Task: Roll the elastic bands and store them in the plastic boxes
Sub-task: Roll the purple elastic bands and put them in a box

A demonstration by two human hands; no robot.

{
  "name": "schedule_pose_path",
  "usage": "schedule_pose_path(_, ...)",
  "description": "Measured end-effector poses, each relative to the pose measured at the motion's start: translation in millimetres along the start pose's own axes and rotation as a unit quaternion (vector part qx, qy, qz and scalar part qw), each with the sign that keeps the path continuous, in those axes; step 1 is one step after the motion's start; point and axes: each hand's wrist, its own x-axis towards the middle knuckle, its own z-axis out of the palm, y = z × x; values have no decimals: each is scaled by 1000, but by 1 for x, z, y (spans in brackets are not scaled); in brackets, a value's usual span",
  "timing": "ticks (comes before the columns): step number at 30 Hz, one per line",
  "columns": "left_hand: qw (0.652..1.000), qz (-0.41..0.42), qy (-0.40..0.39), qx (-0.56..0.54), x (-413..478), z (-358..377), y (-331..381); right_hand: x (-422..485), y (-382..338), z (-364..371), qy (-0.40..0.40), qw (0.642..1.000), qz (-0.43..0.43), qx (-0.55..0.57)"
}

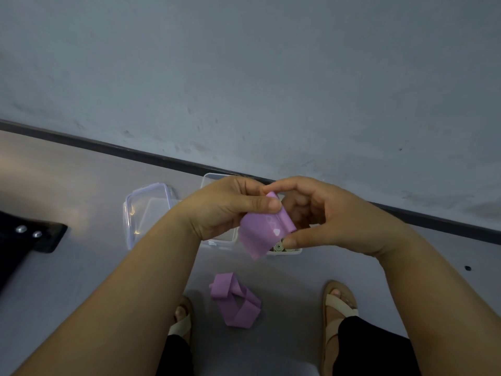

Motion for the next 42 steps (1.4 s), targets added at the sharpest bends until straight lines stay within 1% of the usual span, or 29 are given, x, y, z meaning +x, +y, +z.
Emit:
schedule_pose_path(5,1000,-19,-1,-6,1,4,0,0,0,0,19,1000,2,-10)
schedule_pose_path(7,1000,-22,12,-2,1,6,1,0,1,0,19,1000,1,-12)
schedule_pose_path(11,998,-19,49,-17,3,5,1,2,3,0,28,999,0,25)
schedule_pose_path(17,999,-21,25,-24,3,6,-1,3,3,0,26,999,-3,28)
schedule_pose_path(20,998,-10,45,-34,4,4,0,3,4,-1,37,998,-2,49)
schedule_pose_path(22,995,13,84,-49,5,5,0,5,5,0,72,994,-5,83)
schedule_pose_path(25,984,50,163,-57,9,7,-1,12,8,4,173,979,10,112)
schedule_pose_path(27,979,64,188,-46,10,10,-1,17,10,6,218,970,15,109)
schedule_pose_path(31,972,79,220,-27,11,16,-2,22,15,9,273,957,3,98)
schedule_pose_path(36,965,94,243,16,11,19,-2,22,18,9,312,948,-14,62)
schedule_pose_path(39,969,97,227,26,9,21,-1,22,19,8,318,946,-19,55)
schedule_pose_path(42,967,99,233,43,8,21,0,22,21,7,316,946,-34,61)
